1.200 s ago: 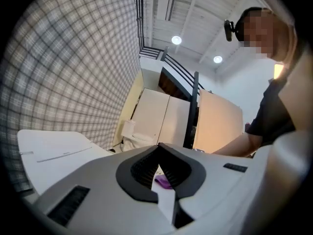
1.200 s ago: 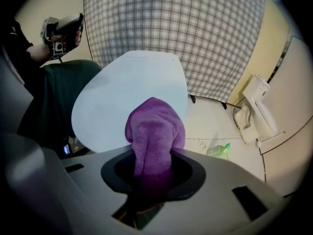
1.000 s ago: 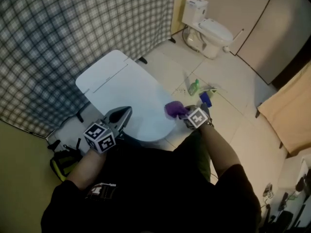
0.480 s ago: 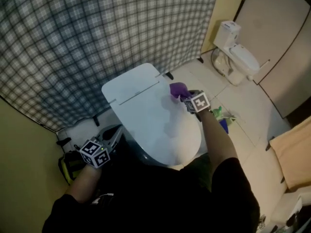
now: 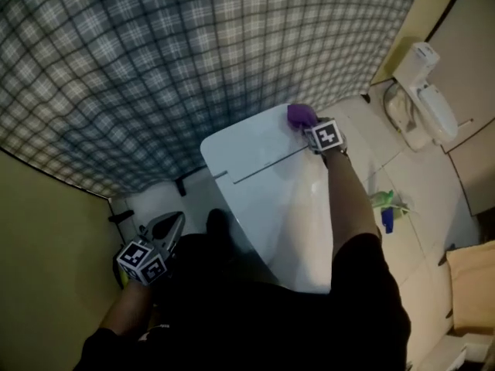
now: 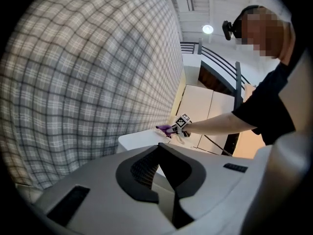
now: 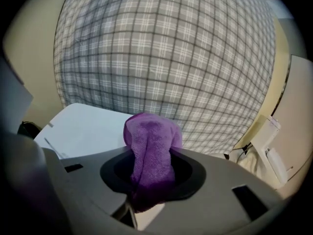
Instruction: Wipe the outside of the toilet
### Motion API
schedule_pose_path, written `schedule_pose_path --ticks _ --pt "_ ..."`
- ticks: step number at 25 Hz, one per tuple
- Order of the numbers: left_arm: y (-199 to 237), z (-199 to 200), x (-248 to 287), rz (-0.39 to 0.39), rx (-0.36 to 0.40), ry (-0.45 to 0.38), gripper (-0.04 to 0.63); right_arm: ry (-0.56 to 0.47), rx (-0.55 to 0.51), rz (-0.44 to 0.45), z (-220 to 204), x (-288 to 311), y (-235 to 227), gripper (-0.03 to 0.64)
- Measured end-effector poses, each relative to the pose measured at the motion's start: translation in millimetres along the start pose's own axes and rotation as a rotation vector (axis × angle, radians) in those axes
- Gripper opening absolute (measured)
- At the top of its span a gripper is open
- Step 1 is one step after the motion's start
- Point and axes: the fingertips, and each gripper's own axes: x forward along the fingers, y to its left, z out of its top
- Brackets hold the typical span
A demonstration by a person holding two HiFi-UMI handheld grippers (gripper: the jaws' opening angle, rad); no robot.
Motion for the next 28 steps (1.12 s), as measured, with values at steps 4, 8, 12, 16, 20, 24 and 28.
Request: schedule_pose_path --ticks 4,8,12,16,20,24,28 --pt "33 -25 -2 0.003 -0.079 0.008 0.005 0.014 0.046 -0.028 7 53 -1 0.126" --pt "44 -41 4 -0.012 -0.096 0.033 0.005 0.04 -0.038 -0.052 3 79 0 0.126" --pt "35 -54 16 -0.037 -0.097 0.057 0.005 0.107 -0.107 -0.026 -6 70 -3 0.121" --pt "11 -51 25 -0.073 -0.076 0.045 0.005 0.201 -0.173 0.051 -53 43 14 0.116" --pt "-31 -39 32 -0.122 -0.037 0.031 0.005 0.236 -0.231 0.036 -117 -11 21 0.115" --pt "-93 -31 40 -0.207 0.024 0.016 0.005 0.23 -0.152 0.071 -188 -72 27 0.115" --pt "-158 -39 45 -0.262 0.041 -0.016 0.005 0.216 -0.019 0.103 -264 -137 29 0.115"
